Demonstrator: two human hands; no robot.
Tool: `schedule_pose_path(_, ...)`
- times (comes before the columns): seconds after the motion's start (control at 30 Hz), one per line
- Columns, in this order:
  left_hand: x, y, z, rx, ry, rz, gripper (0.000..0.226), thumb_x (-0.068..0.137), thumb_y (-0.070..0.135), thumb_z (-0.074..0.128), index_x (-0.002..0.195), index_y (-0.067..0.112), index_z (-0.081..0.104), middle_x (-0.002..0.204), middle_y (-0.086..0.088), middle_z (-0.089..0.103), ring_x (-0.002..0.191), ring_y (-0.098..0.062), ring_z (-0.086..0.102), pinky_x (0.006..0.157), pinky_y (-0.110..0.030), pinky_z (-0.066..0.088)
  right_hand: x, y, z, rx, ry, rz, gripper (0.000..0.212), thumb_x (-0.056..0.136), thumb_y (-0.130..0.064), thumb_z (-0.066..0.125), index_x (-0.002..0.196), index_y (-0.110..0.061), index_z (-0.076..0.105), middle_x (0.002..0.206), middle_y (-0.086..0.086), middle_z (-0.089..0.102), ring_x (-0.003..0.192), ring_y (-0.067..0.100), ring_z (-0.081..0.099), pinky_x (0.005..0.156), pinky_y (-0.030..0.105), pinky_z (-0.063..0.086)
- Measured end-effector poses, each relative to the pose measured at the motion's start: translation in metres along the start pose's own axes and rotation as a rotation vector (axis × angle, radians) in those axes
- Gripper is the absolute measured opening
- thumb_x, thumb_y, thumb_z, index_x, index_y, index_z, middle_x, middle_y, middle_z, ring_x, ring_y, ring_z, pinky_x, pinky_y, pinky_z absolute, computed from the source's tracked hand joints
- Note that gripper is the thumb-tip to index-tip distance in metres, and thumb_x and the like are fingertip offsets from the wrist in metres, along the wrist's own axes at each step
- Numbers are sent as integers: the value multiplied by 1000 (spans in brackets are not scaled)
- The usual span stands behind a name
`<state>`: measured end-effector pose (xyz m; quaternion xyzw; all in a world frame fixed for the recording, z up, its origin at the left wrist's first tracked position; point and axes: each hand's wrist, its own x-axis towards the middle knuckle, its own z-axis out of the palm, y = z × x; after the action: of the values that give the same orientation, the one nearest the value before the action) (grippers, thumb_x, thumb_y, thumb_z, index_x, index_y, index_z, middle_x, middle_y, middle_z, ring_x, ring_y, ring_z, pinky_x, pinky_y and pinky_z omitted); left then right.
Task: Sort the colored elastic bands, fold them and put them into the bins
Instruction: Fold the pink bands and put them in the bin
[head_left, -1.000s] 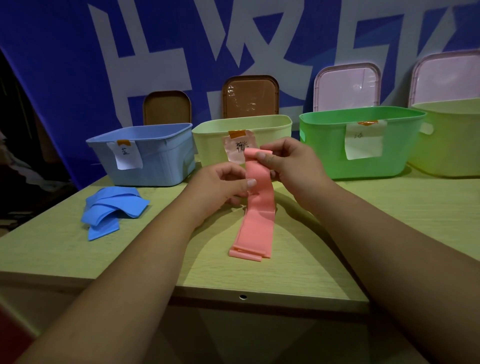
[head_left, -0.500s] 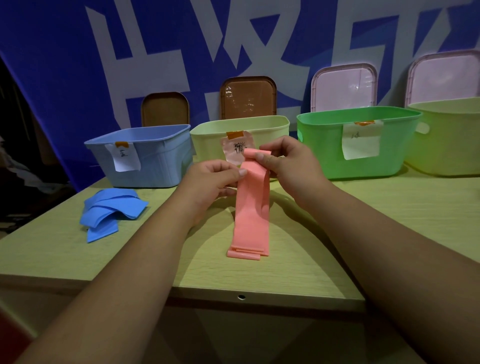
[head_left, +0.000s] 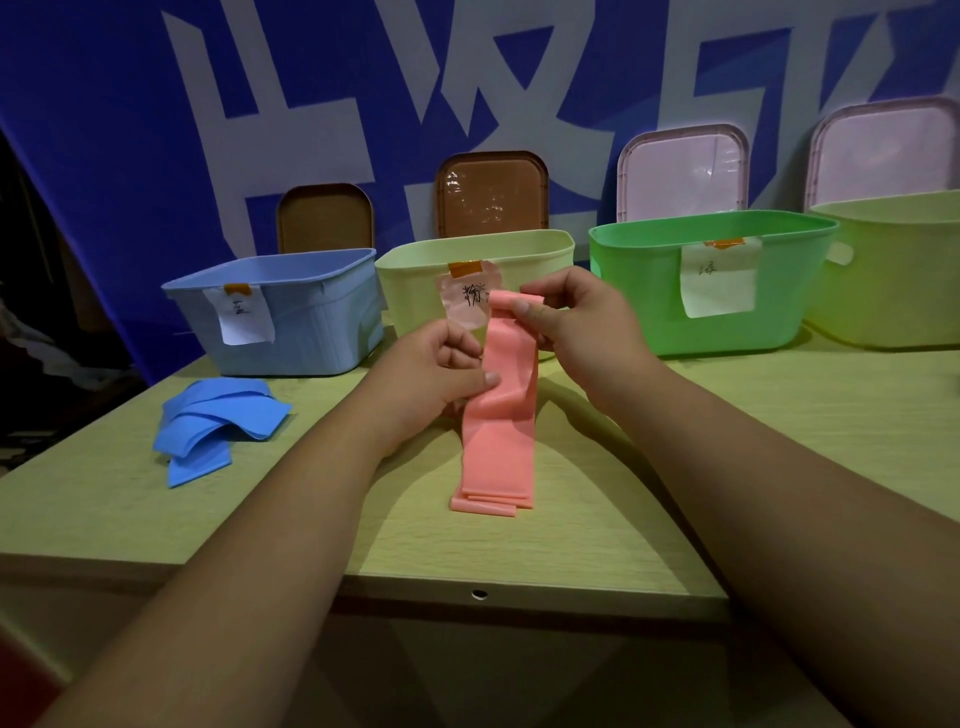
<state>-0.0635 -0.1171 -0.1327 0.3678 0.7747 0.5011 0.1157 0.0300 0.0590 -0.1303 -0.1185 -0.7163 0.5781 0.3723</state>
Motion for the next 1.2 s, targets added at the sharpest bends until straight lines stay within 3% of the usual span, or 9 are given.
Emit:
schedule_pose_path(0.2, 0, 1, 1, -47, -8, -14, 33, 89, 27, 87, 114, 22, 66, 101, -7, 77, 84, -23, 76, 65, -37, 62, 4, 1, 0, 50, 6, 6, 23, 90, -24, 87, 107, -17, 74, 100, 1, 73, 90, 18, 71, 71, 28, 59)
schedule_pose_path(0.5, -5, 5, -2, -225, -58, -68, 41, 90, 21, 84, 125, 16, 64, 120, -16, 75, 107, -36, 76, 96, -56, 60, 6, 2, 0, 71, 19, 31, 29, 85, -28, 90, 106, -15, 74, 98, 1, 72, 83, 14, 68, 72, 31, 59)
schedule_pose_path(0.57, -6, 5, -2, -147, -86, -78, 44, 87, 23, 88, 124, 19, 64, 117, -13, 76, 94, -35, 78, 85, -55, 63, 7, 3, 0, 60, 23, 32, 28, 87, -27, 89, 107, -16, 74, 98, 0, 72, 84, 14, 68, 73, 32, 60)
schedule_pose_path(0.67, -9, 4, 1, 26, -111, -63, 45, 86, 29, 90, 120, 25, 61, 113, -4, 74, 55, -21, 63, 46, -36, 51, 7, 3, -1, 43, 24, 30, 26, 89, -27, 87, 108, -16, 73, 100, -1, 73, 89, 15, 70, 75, 32, 62)
schedule_pose_path(0.77, -9, 3, 2, 202, -79, -18, 43, 88, 28, 89, 118, 29, 58, 111, 5, 72, 45, -6, 54, 42, -28, 44, 5, 2, -1, 37, 20, 34, 26, 89, -27, 85, 109, -16, 73, 101, -1, 72, 89, 15, 70, 73, 31, 61)
schedule_pose_path(0.9, -12, 6, 1, 230, -65, -10, 45, 85, 26, 91, 115, 30, 58, 108, 6, 71, 49, -4, 57, 44, -26, 46, 4, 2, 0, 42, 11, 30, 28, 89, -28, 86, 109, -16, 72, 98, -2, 71, 84, 12, 68, 68, 26, 55)
schedule_pose_path(1.03, -19, 11, -3, 180, -36, 46, 22, 93, 41, 81, 104, 29, 66, 98, 3, 72, 60, -11, 62, 55, -34, 50, 4, 3, 0, 40, 8, 26, 26, 88, -29, 86, 106, -16, 72, 94, -1, 71, 79, 10, 66, 64, 22, 54)
schedule_pose_path(1.13, -25, 16, -8, 181, -186, 93, 15, 91, 40, 82, 98, 27, 76, 95, 3, 77, 82, -15, 71, 77, -35, 59, 5, 4, 2, 47, 0, 27, 28, 85, -29, 88, 104, -16, 72, 93, 1, 71, 79, 14, 67, 67, 28, 55)
schedule_pose_path(1.2, -29, 18, -10, 180, -326, 100, 12, 89, 33, 85, 100, 29, 80, 95, 2, 77, 87, -15, 69, 82, -34, 58, 4, 4, 2, 45, 0, 32, 28, 85, -29, 88, 104, -16, 72, 93, 2, 70, 79, 14, 66, 68, 30, 56)
